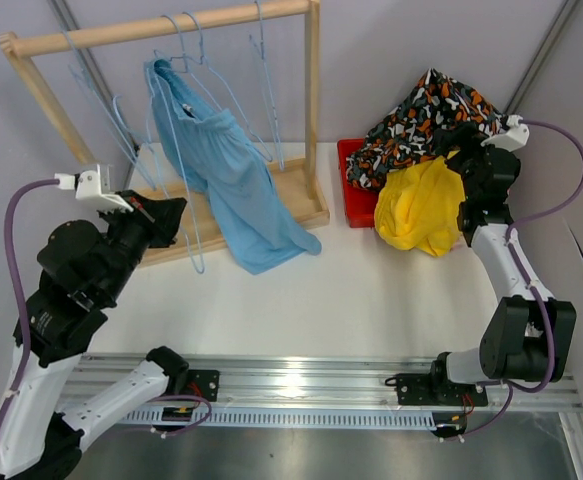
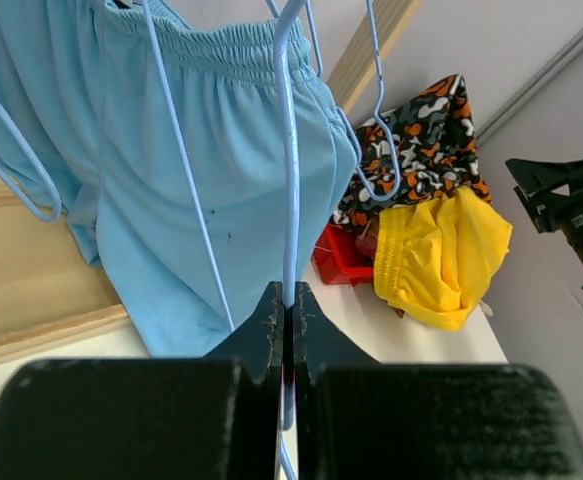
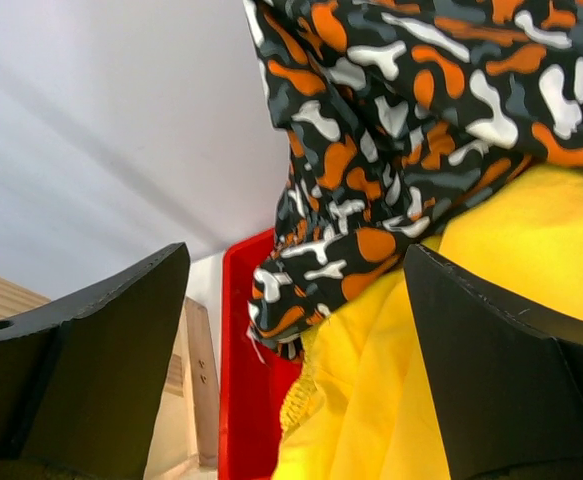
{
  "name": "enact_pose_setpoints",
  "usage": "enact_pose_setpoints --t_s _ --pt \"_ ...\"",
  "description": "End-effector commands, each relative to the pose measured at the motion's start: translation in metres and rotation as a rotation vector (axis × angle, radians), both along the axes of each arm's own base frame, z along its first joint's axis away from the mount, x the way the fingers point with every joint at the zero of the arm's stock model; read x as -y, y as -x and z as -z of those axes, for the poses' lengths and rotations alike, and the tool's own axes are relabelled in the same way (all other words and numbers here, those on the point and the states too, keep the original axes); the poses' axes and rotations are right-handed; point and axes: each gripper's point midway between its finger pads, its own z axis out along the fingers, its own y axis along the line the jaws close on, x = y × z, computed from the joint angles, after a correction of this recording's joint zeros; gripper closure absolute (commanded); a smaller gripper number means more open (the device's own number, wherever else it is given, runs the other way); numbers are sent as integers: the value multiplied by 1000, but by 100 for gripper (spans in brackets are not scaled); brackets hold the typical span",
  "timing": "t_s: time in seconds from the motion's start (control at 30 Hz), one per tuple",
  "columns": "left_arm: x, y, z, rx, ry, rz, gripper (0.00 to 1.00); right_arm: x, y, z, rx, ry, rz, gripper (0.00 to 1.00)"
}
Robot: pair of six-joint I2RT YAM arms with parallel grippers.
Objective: Remove the shorts from the hanger
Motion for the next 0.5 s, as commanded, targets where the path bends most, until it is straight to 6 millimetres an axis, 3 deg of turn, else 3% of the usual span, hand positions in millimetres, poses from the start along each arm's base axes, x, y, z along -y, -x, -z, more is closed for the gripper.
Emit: enact_pose_setpoints --t_s 0.0,0.03,0.1,0.13,0.2,0.3,0.37,0.4,0.47 --pt "-2 -15 -20 52 -19 -44 100 -2 6 -7 40 -5 -5 5" --pt "-4 -18 -31 77 -30 -55 100 -3 7 -5 37 -2 -6 5" --pt "-7 -46 -24 39 -126 -114 100 0 12 -2 30 16 2 5" --pt "-11 -52 -38 64 -126 -128 100 2 13 -1 29 23 10 5" --pt "-19 -82 -31 34 -142 -130 100 9 18 3 25 31 26 5" --pt "-40 -108 -43 42 -129 -178 100 17 23 7 24 31 32 5" --pt "-59 -136 -34 5 -114 -224 100 24 26 6 26 32 43 5" --pt "-56 -142 -39 17 -100 -186 100 26 28 8 23 32 46 5" --pt "-73 -170 -25 -32 -81 -203 100 30 32 5 29 35 52 5"
